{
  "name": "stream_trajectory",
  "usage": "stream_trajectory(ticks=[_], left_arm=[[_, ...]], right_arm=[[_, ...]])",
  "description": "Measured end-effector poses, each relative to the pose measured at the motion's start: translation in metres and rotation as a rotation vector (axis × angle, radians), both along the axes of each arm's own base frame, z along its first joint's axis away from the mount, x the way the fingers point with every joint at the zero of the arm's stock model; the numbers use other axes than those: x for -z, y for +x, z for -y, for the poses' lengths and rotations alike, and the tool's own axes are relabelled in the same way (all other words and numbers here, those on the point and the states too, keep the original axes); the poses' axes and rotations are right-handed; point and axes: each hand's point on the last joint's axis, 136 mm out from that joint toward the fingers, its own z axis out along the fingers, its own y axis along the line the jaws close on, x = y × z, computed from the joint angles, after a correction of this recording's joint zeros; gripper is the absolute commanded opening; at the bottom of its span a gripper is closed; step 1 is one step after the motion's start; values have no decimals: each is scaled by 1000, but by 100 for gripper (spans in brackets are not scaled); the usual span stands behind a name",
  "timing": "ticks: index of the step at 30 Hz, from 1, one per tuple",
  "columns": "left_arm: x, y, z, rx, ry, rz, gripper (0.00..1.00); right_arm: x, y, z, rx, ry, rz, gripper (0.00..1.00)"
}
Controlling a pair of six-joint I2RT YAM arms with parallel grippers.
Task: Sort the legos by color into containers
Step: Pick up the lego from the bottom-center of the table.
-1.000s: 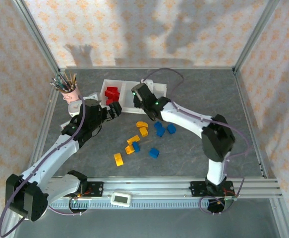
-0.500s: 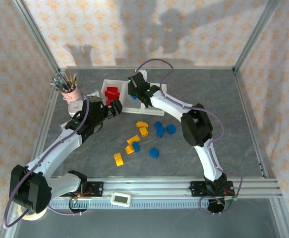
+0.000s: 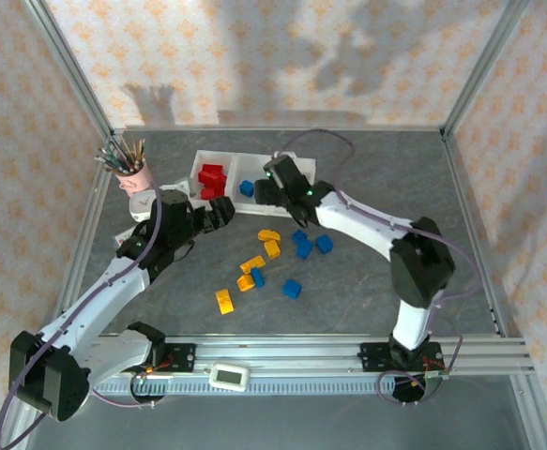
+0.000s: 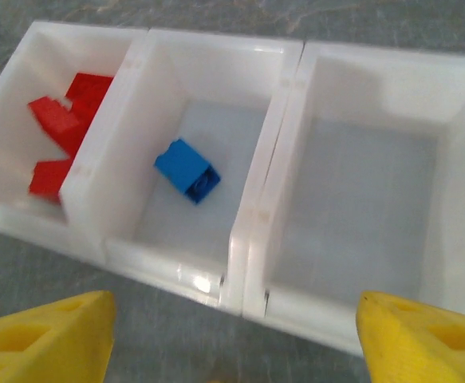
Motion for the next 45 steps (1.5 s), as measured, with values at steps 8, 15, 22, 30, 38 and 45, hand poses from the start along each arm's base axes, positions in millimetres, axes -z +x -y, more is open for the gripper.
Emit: stream_trajectory(ticks=[8,15,22,30,38,45], left_arm=[[23,-31,25,79,-29,-38,99],[30,-49,39,104,-89,-43,99],[37,-54,42,96,-111,-61,99],[45,-53,37,70,-95,-68,99],[46,-52,34,57,-86,-67,99],[47,-52,34,57,-84,-70,99]], right_arm=[[42,-92,16,-73,-47,-109,85],[77,-147,30,-102,-89,-194,88],[104,-184,34,-134,-104,-252,89],[132,-200,49,-105,-145,-304,83],[139,-193,59,-65,-202,-279,75],[144,-187,62,-66,-229,-285,69]])
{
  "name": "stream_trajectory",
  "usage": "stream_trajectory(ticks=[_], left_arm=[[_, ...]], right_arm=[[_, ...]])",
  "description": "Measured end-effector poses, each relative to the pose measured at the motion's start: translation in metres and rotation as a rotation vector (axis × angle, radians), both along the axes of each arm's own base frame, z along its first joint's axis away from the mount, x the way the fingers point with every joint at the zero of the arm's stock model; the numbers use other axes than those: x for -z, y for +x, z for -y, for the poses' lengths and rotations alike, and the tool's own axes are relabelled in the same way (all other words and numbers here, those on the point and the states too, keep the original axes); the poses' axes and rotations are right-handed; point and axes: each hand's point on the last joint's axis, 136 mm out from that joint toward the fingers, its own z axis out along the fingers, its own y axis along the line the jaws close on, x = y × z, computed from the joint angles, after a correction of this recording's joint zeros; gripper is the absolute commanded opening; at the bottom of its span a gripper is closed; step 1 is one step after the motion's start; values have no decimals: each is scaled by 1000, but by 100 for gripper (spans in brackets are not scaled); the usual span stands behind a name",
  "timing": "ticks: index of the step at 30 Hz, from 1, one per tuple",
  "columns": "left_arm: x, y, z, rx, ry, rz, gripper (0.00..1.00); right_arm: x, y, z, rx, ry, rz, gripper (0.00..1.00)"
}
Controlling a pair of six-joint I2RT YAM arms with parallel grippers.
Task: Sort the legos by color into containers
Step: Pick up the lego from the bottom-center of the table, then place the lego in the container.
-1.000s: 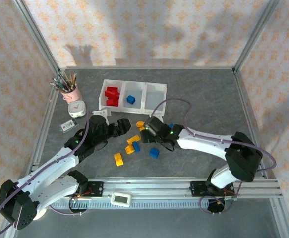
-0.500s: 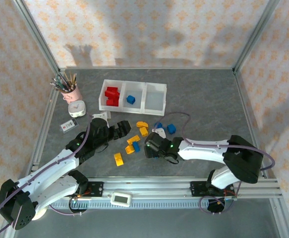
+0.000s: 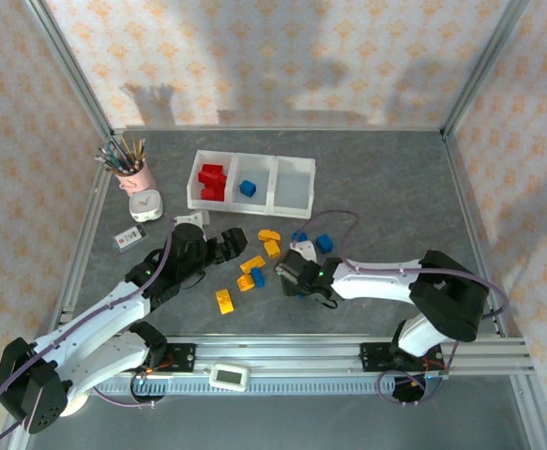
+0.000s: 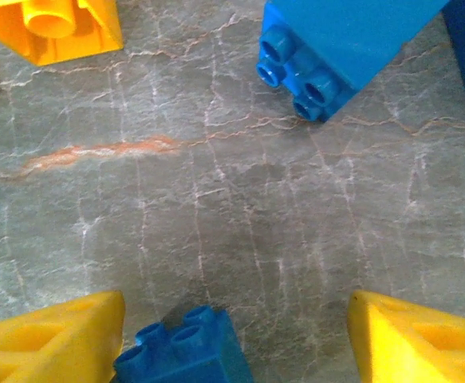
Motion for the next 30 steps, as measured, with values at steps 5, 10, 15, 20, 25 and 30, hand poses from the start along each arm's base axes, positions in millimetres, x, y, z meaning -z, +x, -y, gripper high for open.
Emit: stream_trajectory(ticks=[5,10,15,20,25,30], left_arm=[[0,1,-1,-5,3,2,99],[0,2,-3,-19,11,7,99],[0,2,-5,-23,16,9,99],[0,3,-7,-32,25,12,99],[-2,4,-10,-38,58,17,99],[-23,13,-18,-68,90,61,99]], right_arm=[[1,-6,-10,-45,33,-31,60],[6,-15,-14,-71,29,-58,47],[6,-13,-12,-59,7,-52,33],[-7,-3,-22,-58,24,-14,28],[-45,23,-46,-51,95,59,28],[-107,83,-71,2,199,197,28]])
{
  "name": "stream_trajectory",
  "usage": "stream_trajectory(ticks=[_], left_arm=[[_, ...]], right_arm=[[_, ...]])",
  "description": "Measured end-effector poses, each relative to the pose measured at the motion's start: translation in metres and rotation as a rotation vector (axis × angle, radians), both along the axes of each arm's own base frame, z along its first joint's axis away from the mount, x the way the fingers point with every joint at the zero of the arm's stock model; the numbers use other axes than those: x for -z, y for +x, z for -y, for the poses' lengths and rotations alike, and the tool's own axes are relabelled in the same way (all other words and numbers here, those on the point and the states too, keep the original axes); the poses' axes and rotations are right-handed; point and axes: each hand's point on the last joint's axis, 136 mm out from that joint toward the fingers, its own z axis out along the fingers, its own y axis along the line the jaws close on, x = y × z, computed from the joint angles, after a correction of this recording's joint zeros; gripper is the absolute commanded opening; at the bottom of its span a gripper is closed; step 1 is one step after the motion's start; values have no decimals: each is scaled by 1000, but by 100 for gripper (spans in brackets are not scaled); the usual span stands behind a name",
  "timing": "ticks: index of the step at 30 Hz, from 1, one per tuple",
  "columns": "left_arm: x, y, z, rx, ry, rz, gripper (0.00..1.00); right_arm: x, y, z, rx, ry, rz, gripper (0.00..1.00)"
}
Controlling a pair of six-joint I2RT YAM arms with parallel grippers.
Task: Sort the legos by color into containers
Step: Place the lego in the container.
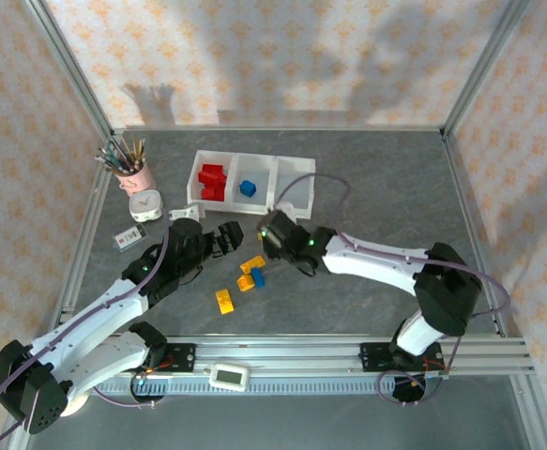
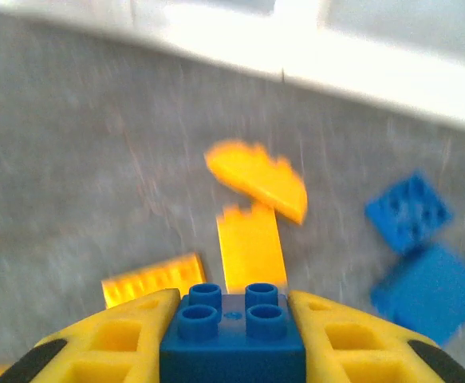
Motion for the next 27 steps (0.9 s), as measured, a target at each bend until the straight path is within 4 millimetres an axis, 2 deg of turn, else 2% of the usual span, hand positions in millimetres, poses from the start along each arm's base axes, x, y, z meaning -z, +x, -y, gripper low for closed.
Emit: stream_trajectory(ticks=[2,5,9,12,13,17,21,25,27], left_arm=[[-9,6,-6,-24,2,20,99],[-17,15,-22,-80,8,40,99],[-17,24,-44,-151,9,40,99],[-16,28,-52,-173,20,33,99],[-15,29,-52,-171,23,31,99],[-14,34,-48,-154,34,21,99],[-12,37,-46,-151,37,11,99],[-10,39,-44,-145,37,2,99],[-10,39,-43,-137,32,0,99]], right_arm=[[-17,28,-9,28,29,48,28],[-26,70,-20,63,38,92,28],[-25,123,-31,99,19,138,28],[-21,159,-38,121,9,169,29],[-19,169,-39,128,5,175,30],[-6,207,-41,150,-16,192,46],[3,230,-43,152,-50,199,55],[-2,229,-46,132,-58,200,59],[-5,222,-45,115,-53,192,62]])
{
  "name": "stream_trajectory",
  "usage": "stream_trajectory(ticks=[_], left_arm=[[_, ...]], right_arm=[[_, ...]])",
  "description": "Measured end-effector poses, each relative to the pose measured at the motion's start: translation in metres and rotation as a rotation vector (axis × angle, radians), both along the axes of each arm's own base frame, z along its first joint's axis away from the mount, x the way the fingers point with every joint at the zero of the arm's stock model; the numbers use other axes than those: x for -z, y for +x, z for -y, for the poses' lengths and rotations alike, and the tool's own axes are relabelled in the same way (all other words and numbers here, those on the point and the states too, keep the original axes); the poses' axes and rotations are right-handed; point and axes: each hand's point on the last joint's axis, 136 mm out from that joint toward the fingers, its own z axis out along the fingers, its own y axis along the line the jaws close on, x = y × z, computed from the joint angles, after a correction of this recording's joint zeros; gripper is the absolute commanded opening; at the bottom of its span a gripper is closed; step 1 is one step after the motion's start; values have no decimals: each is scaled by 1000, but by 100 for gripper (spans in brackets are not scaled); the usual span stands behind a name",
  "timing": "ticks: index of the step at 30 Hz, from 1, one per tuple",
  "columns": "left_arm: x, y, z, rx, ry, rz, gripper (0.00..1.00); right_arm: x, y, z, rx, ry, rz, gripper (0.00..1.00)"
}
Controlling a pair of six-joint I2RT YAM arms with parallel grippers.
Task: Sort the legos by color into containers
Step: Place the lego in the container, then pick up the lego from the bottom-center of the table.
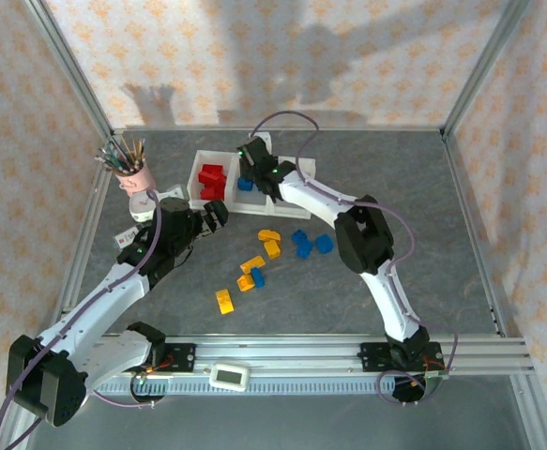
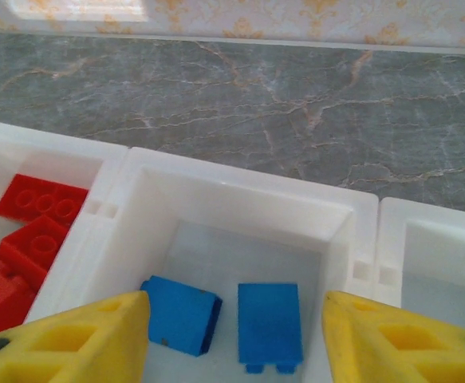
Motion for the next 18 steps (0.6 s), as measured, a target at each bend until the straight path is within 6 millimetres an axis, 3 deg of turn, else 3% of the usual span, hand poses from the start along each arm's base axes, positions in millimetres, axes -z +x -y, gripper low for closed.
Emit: stream_trajectory(ticks=[4,11,18], left_arm=[[-1,-1,4,19,-12,-2,99],[-13,-10,11,66,-53,26,99],[-6,-26,14,102,-64,1,99]], right_arm=[[-6,-33,13,-37,-1,-40,67],[-31,-117,26,-122,37,-63,73],[-4,-194,27,-189,40,-155,76]])
